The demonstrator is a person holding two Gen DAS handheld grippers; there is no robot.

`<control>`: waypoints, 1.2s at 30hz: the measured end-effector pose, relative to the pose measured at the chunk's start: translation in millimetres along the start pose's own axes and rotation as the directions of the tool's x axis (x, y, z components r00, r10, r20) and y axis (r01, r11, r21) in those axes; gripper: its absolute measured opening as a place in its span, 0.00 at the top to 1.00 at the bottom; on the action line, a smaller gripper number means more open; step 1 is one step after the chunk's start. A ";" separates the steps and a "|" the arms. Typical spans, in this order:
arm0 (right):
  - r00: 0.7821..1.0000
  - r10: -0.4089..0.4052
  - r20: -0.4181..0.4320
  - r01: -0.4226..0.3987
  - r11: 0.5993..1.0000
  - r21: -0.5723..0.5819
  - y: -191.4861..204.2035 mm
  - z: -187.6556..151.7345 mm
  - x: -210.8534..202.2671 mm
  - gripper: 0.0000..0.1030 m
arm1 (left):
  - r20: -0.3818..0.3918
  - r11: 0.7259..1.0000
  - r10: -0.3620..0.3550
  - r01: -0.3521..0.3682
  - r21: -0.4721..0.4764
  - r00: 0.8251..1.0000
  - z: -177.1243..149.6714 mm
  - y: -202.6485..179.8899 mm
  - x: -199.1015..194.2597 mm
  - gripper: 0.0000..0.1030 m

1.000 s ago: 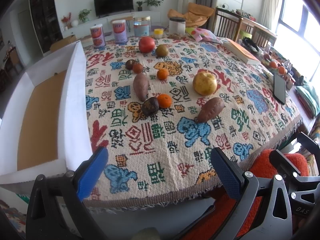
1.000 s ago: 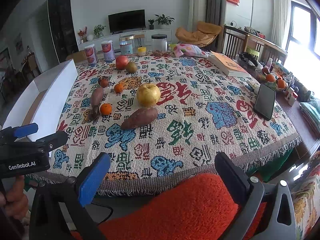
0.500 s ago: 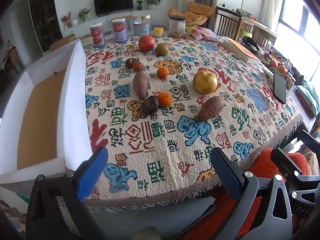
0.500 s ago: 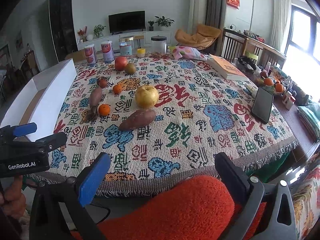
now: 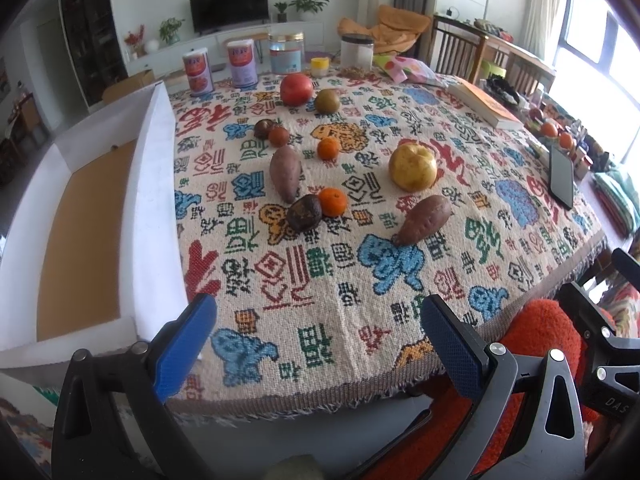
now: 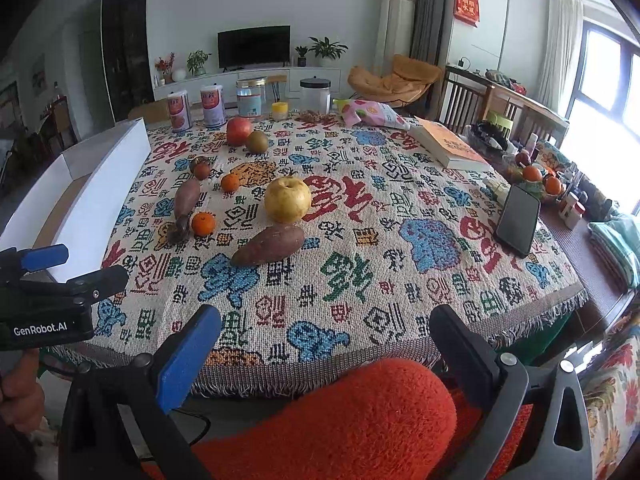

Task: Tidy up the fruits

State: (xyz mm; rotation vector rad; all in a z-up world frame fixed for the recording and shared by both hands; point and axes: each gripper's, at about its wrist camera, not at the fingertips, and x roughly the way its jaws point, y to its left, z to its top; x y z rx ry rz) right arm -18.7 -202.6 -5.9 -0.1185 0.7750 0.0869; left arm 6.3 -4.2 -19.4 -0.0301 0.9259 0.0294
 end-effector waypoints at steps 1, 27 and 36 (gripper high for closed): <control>0.999 -0.027 0.020 0.027 1.000 -0.014 -1.6 1.7 -3.7 0.00 | 0.002 1.000 0.001 -0.001 -0.002 1.000 0.5 1.0 -0.6 0.01; 0.985 0.124 0.124 -0.115 0.991 -0.072 -16.0 22.8 7.9 0.00 | -0.072 0.998 -0.027 0.023 -0.054 0.997 5.2 3.6 39.1 0.01; 0.980 0.172 0.103 -0.178 0.983 0.046 -16.8 -19.8 39.3 0.00 | -0.147 0.998 -0.006 -0.004 -0.069 0.989 -4.3 8.0 113.7 0.01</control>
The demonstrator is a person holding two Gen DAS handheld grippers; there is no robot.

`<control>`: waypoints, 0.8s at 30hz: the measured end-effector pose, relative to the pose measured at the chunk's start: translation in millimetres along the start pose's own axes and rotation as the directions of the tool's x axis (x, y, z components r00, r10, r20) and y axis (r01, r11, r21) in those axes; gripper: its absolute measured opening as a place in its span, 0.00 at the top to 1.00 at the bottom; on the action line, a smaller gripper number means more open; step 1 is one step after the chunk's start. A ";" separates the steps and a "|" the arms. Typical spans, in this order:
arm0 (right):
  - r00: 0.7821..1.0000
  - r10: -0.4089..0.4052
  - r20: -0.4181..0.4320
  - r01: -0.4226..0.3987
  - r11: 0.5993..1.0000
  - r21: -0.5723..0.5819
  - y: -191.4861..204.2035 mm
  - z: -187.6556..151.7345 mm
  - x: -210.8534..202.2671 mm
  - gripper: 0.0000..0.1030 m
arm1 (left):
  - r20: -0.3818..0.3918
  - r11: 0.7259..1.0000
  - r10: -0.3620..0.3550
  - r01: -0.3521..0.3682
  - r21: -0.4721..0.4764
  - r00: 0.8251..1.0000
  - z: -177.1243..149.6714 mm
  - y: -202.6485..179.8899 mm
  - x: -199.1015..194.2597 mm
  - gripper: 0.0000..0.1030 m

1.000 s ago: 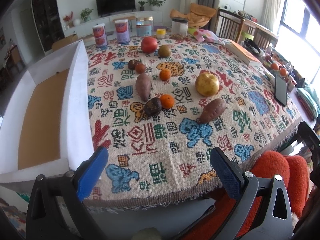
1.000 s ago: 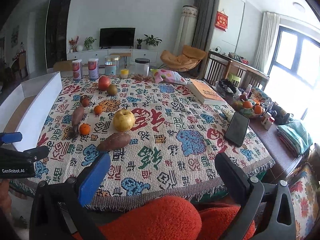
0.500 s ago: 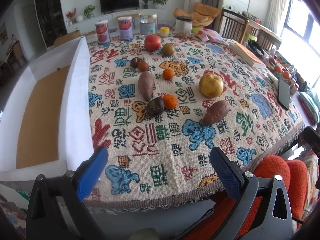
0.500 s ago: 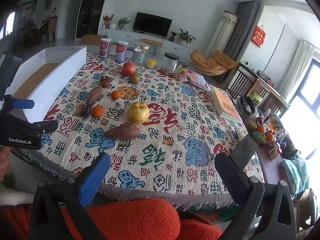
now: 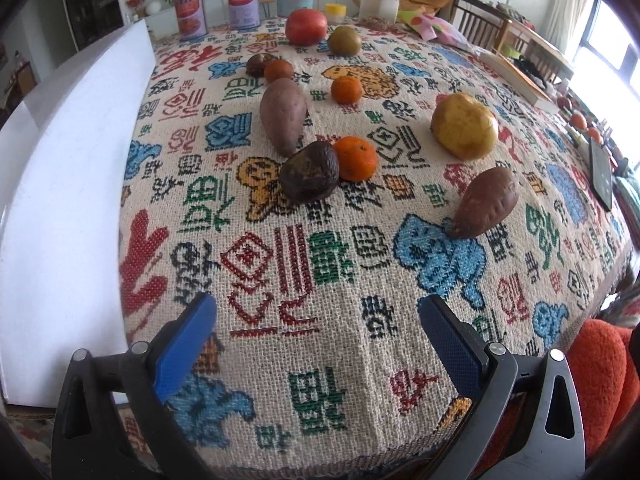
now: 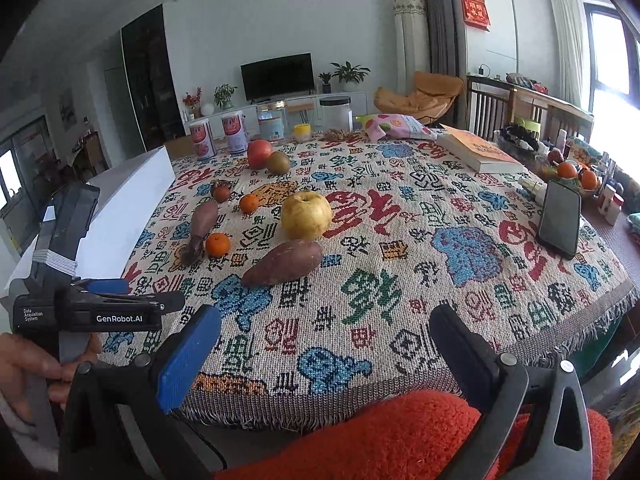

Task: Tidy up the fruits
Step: 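Grasp the dark brown round fruit with the left tool while the right tool grasps the sweet potato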

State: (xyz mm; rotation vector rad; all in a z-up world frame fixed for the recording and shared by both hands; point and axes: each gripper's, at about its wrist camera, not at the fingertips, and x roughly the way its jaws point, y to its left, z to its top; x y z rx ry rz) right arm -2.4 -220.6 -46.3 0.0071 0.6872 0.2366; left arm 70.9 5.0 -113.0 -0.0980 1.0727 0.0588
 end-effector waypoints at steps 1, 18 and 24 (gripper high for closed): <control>1.000 0.001 -0.006 -0.001 1.000 -0.003 0.8 -1.9 2.0 0.00 | -0.017 1.000 0.004 -0.004 -0.004 1.000 -1.3 -0.1 6.9 0.01; 0.999 0.034 -0.040 -0.034 0.999 0.009 -1.6 -4.5 12.2 0.00 | 0.037 0.995 -0.097 0.096 0.030 0.995 40.2 18.0 -4.5 0.03; 0.999 0.035 -0.034 -0.034 0.999 0.006 -1.4 -4.8 10.7 0.00 | -0.036 0.994 -0.097 0.099 0.039 0.995 63.4 19.6 30.5 0.42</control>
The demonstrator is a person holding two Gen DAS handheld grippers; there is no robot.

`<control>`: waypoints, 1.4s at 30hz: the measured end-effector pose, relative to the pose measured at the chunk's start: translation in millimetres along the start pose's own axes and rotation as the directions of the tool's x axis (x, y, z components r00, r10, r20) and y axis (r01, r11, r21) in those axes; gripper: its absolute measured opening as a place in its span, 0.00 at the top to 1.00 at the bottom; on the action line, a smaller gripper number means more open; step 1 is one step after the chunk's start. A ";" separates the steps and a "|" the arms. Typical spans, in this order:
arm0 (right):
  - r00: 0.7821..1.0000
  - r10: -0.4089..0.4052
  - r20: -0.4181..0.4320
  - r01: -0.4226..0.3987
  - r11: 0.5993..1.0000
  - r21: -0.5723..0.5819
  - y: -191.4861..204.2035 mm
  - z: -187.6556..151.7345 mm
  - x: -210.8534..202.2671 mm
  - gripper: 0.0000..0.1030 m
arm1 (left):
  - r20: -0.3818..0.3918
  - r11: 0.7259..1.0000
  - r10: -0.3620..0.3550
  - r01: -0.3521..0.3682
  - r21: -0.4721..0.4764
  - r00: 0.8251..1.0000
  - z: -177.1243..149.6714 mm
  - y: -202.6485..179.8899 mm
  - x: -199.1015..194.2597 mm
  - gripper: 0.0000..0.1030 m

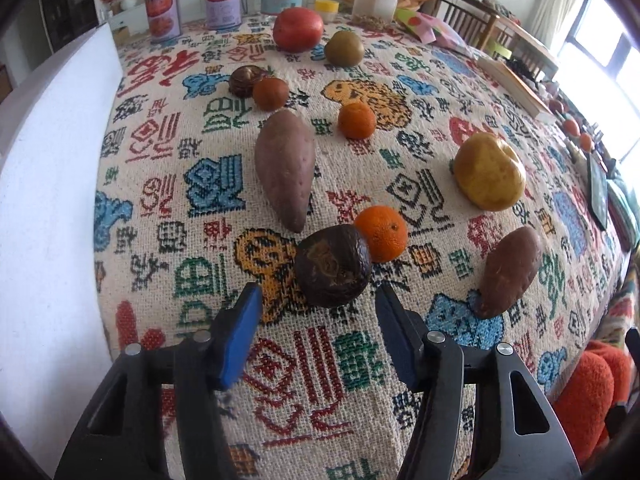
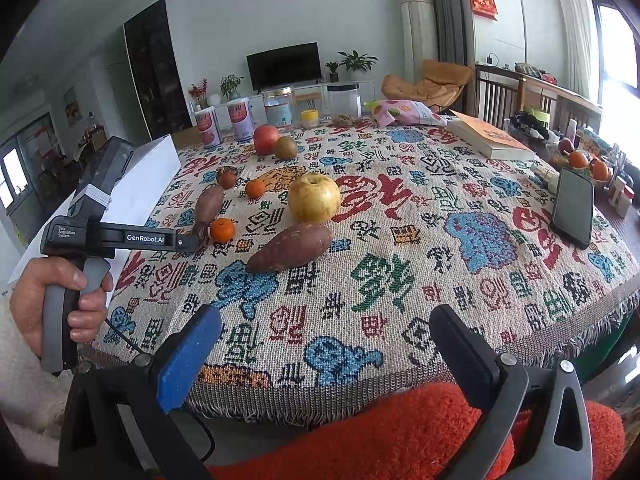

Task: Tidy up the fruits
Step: 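Grasp the dark brown round fruit with the left tool while the right tool grasps the sweet potato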

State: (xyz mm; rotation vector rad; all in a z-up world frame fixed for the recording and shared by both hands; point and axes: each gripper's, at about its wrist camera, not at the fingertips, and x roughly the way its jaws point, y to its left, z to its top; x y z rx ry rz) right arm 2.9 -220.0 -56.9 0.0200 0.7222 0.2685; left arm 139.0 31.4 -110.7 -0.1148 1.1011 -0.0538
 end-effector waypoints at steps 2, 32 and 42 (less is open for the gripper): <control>1.000 0.001 0.000 -0.001 1.000 0.004 -1.1 -0.1 -0.2 0.00 | 0.036 0.999 0.026 -0.027 0.021 0.999 2.0 -3.5 3.1 0.43; 0.765 0.433 -0.477 -0.354 0.901 0.251 113.5 150.7 243.9 0.41 | 0.269 0.970 -0.151 0.195 -0.145 0.951 -42.2 56.5 -151.8 0.63; 0.795 0.313 -0.520 -0.269 0.950 0.161 141.1 143.4 270.0 0.61 | 0.325 0.943 -0.082 0.179 -0.279 0.942 -47.9 115.2 -194.5 0.63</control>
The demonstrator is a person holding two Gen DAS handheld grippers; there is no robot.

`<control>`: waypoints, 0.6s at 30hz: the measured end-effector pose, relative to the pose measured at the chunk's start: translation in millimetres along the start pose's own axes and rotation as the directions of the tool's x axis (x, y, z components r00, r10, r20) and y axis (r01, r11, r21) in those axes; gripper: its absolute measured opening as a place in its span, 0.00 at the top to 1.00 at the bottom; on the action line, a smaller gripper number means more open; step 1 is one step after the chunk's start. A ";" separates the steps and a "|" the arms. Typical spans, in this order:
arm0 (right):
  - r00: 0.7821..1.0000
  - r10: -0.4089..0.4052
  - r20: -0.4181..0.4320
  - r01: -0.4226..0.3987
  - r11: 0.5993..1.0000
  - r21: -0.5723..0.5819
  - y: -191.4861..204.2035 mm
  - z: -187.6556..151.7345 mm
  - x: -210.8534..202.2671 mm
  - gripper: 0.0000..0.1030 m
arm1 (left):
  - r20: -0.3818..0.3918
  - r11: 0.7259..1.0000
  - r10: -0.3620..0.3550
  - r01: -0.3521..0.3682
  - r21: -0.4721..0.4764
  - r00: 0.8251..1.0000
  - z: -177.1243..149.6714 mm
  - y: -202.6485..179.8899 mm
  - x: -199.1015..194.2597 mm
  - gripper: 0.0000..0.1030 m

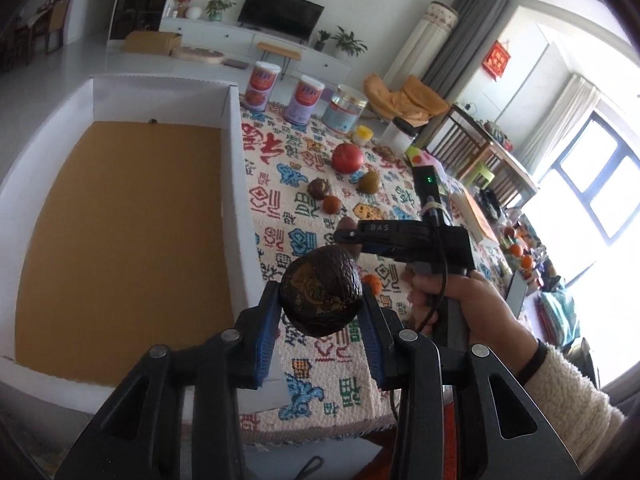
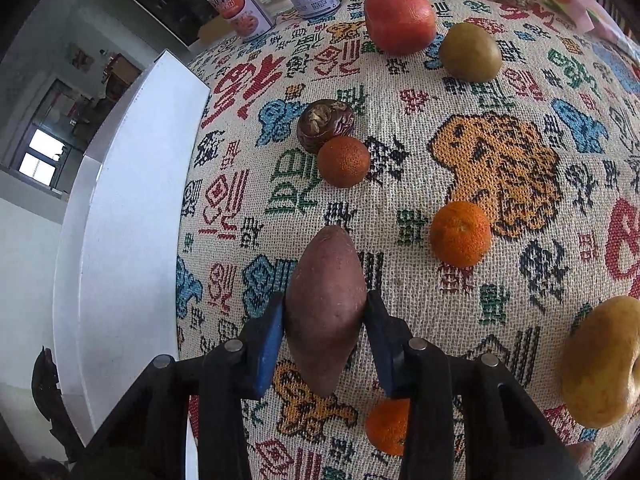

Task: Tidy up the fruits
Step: 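Lower both fruits into the white box and open both tools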

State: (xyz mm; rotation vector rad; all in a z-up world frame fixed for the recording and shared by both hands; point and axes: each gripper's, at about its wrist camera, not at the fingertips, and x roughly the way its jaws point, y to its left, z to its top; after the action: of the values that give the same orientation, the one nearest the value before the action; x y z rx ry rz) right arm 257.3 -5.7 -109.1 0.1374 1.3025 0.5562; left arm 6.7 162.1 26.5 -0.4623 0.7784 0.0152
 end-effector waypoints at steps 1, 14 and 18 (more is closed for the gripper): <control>0.999 0.036 0.025 -0.036 0.999 0.007 0.8 -3.3 -12.5 0.61 | 0.016 0.999 0.041 -0.041 -0.009 0.999 3.9 8.0 -6.0 0.63; 0.943 0.328 -0.060 -0.323 0.854 -0.408 202.5 -84.0 -67.3 0.61 | -0.076 0.898 0.431 -0.435 -0.062 0.899 -5.3 96.8 17.2 0.54; 0.964 0.248 -0.091 -0.262 0.859 -0.440 216.8 -102.0 -30.9 0.60 | -0.048 0.880 0.471 -0.473 -0.046 0.881 -8.8 100.3 11.2 0.33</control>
State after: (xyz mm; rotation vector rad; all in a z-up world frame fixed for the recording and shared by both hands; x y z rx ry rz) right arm 89.4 145.5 -23.6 -0.0863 1.1595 1.0798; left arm -9.3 247.0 -26.3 -0.3162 0.9135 0.4894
